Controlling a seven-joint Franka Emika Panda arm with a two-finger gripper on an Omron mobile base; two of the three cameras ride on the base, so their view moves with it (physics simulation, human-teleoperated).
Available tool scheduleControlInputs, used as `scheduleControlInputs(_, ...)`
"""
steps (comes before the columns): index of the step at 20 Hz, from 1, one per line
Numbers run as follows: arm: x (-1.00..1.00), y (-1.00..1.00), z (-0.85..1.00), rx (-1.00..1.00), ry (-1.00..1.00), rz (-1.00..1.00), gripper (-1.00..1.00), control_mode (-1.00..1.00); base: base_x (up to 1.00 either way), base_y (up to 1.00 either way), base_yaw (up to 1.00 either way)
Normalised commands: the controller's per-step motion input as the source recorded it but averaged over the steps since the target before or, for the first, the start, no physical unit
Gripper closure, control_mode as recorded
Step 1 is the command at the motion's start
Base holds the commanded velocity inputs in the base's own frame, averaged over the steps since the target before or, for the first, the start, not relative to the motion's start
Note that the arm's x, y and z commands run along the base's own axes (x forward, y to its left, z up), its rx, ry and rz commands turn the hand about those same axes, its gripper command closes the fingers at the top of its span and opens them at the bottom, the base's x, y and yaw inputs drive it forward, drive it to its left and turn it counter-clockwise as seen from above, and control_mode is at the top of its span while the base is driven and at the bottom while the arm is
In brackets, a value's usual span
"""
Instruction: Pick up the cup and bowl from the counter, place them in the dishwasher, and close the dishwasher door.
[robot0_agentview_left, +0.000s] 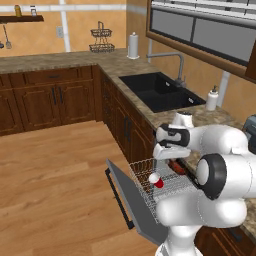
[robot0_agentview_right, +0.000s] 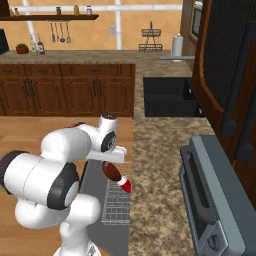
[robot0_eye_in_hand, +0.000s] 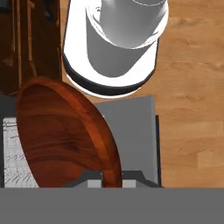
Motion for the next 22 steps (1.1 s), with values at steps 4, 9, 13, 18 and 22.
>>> scheduleControlInputs(4, 0.24, 0.22, -0.82, 0.07, 0.11, 0.00, 1.00, -1.00, 0.00, 0.00, 0.00)
scheduleControlInputs(9, 0.06, 0.19, -0.42, -0.06, 0.00, -0.05, 1.00, -1.00, 0.00, 0.00, 0.00)
scheduleControlInputs(13, 0.18, 0.00, -0.49, -0.09, 0.00, -0.06, 1.00, -1.00, 0.00, 0.00, 0.00)
scheduleControlInputs(18, 0.38, -0.05, -0.59, -0.09, 0.00, 0.00, 1.00, -1.00, 0.00, 0.00, 0.00)
scheduleControlInputs(22, 0.42, -0.28, -0.57, -0.02, 0.00, 0.00, 1.00, -1.00, 0.00, 0.00, 0.00)
